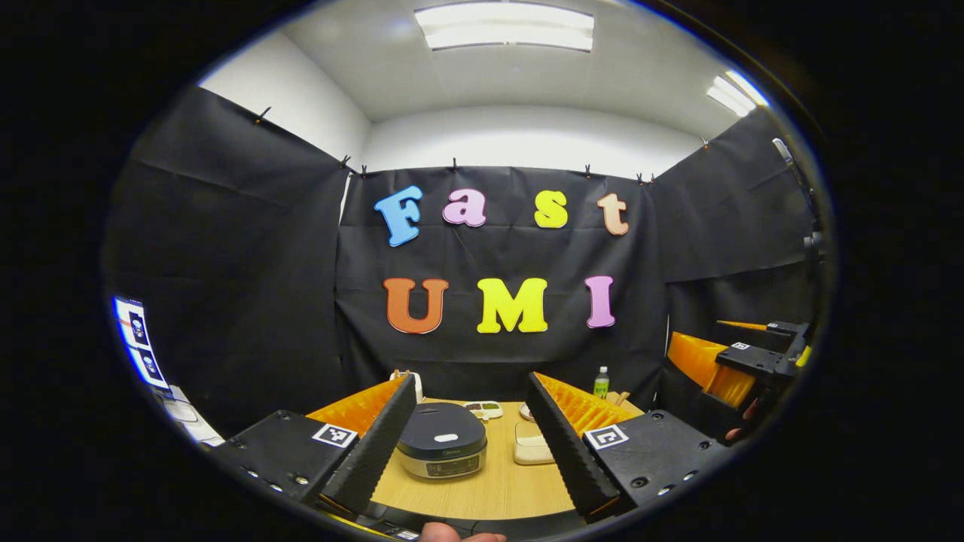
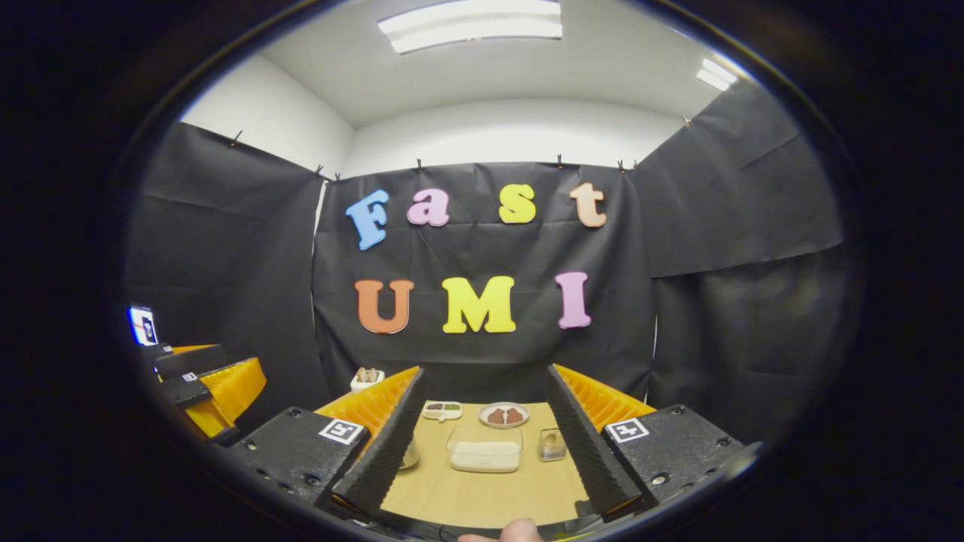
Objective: Close the left gripper, press the button to open the rice cooker; take a wooden spoon from the chopstick holder with the right hand, scoop a spoonful of rice and pour it into the rice cooker, then put the wooden spoon back into the chopstick holder.
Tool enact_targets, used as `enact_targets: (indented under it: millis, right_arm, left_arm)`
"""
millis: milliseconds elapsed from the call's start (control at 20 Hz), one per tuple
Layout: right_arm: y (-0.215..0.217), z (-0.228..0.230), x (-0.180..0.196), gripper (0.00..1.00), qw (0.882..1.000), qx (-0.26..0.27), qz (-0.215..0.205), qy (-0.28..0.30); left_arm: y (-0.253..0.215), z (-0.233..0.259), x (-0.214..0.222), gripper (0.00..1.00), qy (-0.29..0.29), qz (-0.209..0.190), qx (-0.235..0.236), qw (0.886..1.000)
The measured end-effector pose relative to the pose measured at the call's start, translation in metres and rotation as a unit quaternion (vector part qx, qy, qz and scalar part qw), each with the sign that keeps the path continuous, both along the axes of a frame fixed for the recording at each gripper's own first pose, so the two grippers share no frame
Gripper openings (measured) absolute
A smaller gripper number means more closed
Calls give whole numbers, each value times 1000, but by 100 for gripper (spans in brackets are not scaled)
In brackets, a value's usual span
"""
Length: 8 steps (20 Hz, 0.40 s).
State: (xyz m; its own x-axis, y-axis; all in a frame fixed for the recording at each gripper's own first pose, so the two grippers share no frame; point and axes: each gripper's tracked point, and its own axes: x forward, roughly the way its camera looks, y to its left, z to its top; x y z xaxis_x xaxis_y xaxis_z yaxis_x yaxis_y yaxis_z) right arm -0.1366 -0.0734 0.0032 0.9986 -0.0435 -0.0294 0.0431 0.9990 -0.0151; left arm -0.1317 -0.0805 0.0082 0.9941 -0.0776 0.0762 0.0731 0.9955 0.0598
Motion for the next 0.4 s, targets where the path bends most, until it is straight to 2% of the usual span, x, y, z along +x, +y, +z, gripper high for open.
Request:
enact_targets:
  millis: [400]
  right_arm:
    - [-6,-14,9,100,1000,-6,5,17]
  left_arm:
    - [-6,-8,16,94,3,2,32,999]
